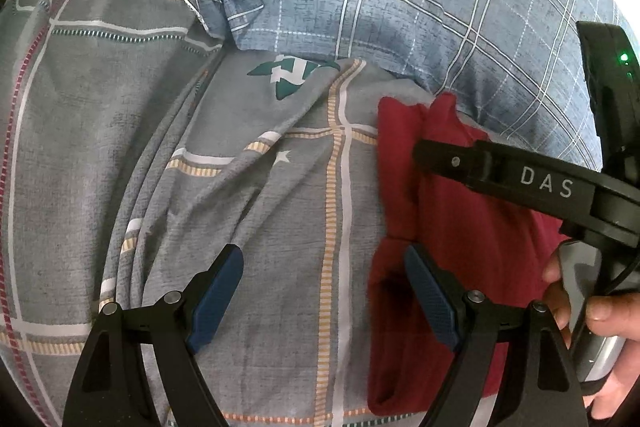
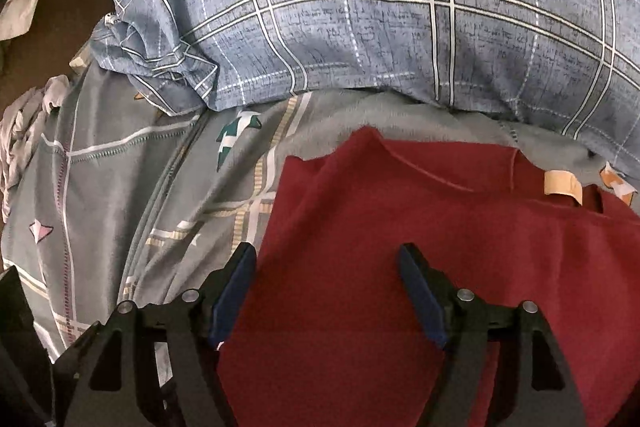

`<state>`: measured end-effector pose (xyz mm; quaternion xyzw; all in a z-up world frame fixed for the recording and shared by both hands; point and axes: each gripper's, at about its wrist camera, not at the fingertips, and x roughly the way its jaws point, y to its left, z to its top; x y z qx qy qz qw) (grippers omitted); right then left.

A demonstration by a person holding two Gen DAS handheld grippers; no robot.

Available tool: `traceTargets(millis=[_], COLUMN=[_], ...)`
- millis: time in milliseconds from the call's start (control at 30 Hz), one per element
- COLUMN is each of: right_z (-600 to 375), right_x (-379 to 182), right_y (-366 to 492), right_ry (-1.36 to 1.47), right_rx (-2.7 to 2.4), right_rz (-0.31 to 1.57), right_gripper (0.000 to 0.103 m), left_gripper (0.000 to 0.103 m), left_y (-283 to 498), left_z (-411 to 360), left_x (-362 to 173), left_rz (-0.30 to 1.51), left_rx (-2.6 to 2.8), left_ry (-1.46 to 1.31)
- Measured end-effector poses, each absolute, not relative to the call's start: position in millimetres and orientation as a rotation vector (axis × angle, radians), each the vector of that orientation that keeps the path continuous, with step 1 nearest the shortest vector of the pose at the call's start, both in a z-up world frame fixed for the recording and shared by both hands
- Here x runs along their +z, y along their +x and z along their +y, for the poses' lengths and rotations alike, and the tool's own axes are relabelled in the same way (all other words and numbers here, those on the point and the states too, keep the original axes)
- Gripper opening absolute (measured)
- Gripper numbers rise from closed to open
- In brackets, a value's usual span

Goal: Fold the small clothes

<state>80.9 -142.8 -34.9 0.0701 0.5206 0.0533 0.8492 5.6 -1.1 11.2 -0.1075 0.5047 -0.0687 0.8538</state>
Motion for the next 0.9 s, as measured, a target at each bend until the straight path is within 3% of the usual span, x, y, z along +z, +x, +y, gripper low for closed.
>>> traceTargets(millis=[633, 700, 800, 900], right_z=[-153, -148, -143, -138], right_x=[-28, -27, -35, -43], right_y=[86, 90, 101, 109], right_ry=[0.204, 0.181, 0.192, 0.174], right_rx=[0.126, 0.145, 0.168, 0.168], right_rz=[1.091, 1.079, 1.083, 1.084], right_gripper=[0.077, 0.075, 0.062, 0.063], left_gripper=[0.083, 0.083, 0.083, 0.084], left_y=[0, 0, -1, -4], left_z=[8, 9, 10, 7], left_x=[15, 15, 18, 22], left_rz=[1.045, 1.047, 1.046, 1.042], left_rx=[-0.244, -0.243, -0.250, -0.277], left_ry=[-0.311, -0.318, -0.330, -0.324])
